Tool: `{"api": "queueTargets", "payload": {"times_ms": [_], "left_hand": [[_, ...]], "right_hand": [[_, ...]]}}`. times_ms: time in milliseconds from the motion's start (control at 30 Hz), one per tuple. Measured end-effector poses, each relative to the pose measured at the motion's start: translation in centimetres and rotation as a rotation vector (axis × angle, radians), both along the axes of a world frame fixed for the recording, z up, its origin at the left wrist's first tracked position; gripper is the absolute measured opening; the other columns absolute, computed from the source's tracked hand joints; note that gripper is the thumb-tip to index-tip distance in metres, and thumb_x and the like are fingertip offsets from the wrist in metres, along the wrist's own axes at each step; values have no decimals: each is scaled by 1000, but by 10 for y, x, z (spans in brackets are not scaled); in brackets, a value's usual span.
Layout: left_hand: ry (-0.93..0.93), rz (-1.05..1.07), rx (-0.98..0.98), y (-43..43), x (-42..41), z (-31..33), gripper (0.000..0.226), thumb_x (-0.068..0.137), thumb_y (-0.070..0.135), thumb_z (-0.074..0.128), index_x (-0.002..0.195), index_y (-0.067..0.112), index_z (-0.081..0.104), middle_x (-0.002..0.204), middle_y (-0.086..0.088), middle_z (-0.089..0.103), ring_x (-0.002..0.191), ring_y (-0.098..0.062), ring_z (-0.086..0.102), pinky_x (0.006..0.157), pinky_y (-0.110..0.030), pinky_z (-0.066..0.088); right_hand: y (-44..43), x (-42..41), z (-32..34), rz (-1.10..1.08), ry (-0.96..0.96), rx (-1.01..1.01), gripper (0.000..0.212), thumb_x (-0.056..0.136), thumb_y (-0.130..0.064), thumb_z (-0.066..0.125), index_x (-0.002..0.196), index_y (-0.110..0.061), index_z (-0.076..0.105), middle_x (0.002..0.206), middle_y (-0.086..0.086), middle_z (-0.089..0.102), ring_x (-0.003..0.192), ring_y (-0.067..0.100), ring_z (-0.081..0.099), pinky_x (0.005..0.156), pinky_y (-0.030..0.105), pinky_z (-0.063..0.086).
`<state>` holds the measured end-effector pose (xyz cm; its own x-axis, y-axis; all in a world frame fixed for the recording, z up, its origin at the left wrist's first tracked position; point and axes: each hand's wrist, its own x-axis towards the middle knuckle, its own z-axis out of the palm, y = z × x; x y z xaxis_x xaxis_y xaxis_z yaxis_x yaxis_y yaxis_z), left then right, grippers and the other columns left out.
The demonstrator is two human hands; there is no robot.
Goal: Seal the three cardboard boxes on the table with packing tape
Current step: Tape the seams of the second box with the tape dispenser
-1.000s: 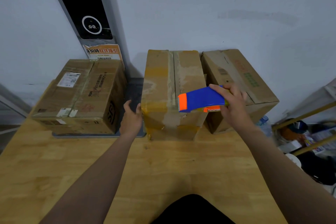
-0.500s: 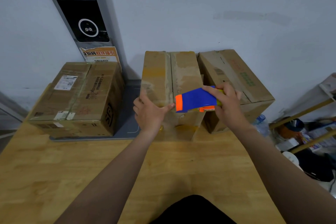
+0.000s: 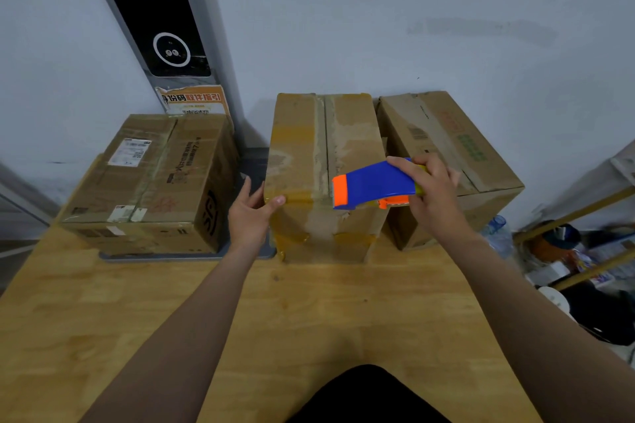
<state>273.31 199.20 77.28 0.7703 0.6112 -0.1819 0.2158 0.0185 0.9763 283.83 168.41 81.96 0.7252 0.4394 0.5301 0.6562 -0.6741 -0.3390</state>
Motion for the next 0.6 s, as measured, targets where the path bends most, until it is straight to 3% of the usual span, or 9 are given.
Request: {"api": "queueTargets", "payload": {"times_ms": [133,267,367,500,600], "left_hand": [[-33,-79,-96,11,-5,-8,76,92,20,75,158,20,36,145,7,59,112,5,61,102,-24,51],[-55,-119,-127,17,-6,-11,71,96,22,71,158,21,37,146,6,57,131,-8,56,114,-40,45],[-52,-106,-66,12,-5,-6,70,98,20,68,159,24,35,143,10,59,131,-9,56,113,-41,46],[-36,-63,255,-9,6,11,82,94,32,74,160,29,26,156,5,41,145,-15,37,116,-39,38],[-6,-123,653,-22,24,20,95,81,56,78,157,32,26,163,5,29,154,-22,17,124,-55,19]], "right_hand": [[0,3,-1,15,18,0,59,94,-16,64,142,-43,44,121,7,49,119,21,45,95,37,24],[0,4,-1,21,34,11,61,94,-14,66,143,-43,42,122,8,50,121,22,45,95,38,25],[-1,4,-2,12,37,5,68,91,-10,70,143,-43,41,122,8,50,121,22,44,95,39,25],[-3,5,-3,18,34,-13,57,95,-21,61,144,-44,41,123,7,49,122,23,45,94,37,23],[-4,5,-3,15,36,-21,58,95,-18,62,144,-43,42,124,7,49,122,23,45,96,39,25]]}}
